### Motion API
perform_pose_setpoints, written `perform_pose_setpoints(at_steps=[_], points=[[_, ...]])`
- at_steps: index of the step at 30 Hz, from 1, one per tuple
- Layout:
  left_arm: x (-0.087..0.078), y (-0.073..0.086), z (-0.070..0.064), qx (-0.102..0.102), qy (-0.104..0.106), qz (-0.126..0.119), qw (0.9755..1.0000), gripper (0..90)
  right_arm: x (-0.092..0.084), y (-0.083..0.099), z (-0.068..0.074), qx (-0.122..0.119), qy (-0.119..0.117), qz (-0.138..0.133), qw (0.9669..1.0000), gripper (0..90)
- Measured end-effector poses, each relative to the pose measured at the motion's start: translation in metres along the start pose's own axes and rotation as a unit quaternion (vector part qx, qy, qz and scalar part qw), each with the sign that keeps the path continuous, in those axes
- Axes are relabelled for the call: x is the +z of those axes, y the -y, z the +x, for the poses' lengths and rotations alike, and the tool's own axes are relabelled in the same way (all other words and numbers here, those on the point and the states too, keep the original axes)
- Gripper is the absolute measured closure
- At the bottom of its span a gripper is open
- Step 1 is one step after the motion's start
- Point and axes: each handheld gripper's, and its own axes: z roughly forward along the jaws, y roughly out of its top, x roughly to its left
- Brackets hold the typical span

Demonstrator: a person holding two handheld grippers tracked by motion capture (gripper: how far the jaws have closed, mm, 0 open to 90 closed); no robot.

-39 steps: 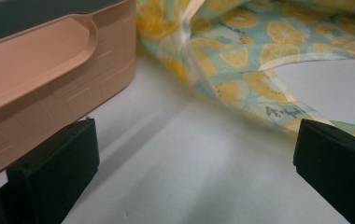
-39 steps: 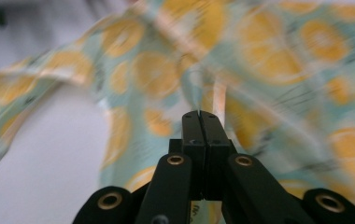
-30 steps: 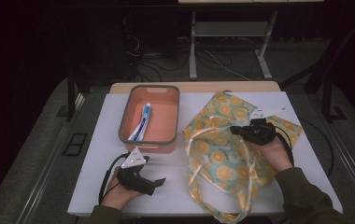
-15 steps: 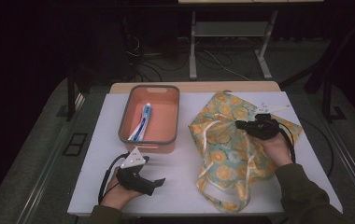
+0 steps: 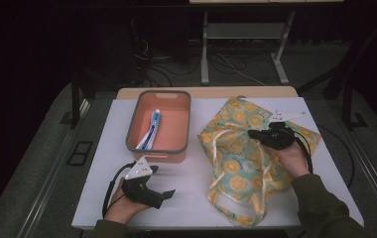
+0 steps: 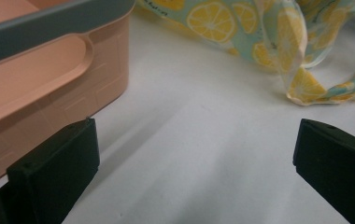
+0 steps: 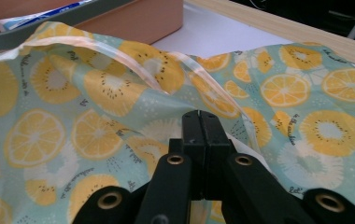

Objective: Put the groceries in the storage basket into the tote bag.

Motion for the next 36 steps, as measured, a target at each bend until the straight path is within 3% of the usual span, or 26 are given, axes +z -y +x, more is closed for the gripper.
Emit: perform_pose_setpoints(at_steps=[7,16,25,30,36], points=[[-0.001,-0.007,-0.006,0.007,0.027,0.003,0.9996,0.0,-0.002,0.0,0.002,-0.006,-0.002,0.001,1.0,90.0],[-0.006,-0.03,-0.01,0.018,0.053,0.003,0.9984,0.6,-0.002,0.0,0.0,-0.006,-0.002,0.0,1.0,90.0],[-0.006,-0.058,0.01,0.02,0.03,-0.013,0.9993,2.1,-0.002,0.0,0.002,-0.008,-0.002,-0.001,1.0,90.0],[-0.007,-0.074,0.028,0.014,0.005,-0.034,0.9993,3.3,-0.001,0.0,0.002,-0.01,-0.004,0.0,0.9999,90.0],[-0.005,-0.091,0.051,0.003,-0.034,-0.038,0.9987,7.3,-0.001,0.0,0.003,-0.011,-0.005,-0.001,0.9999,90.0]])
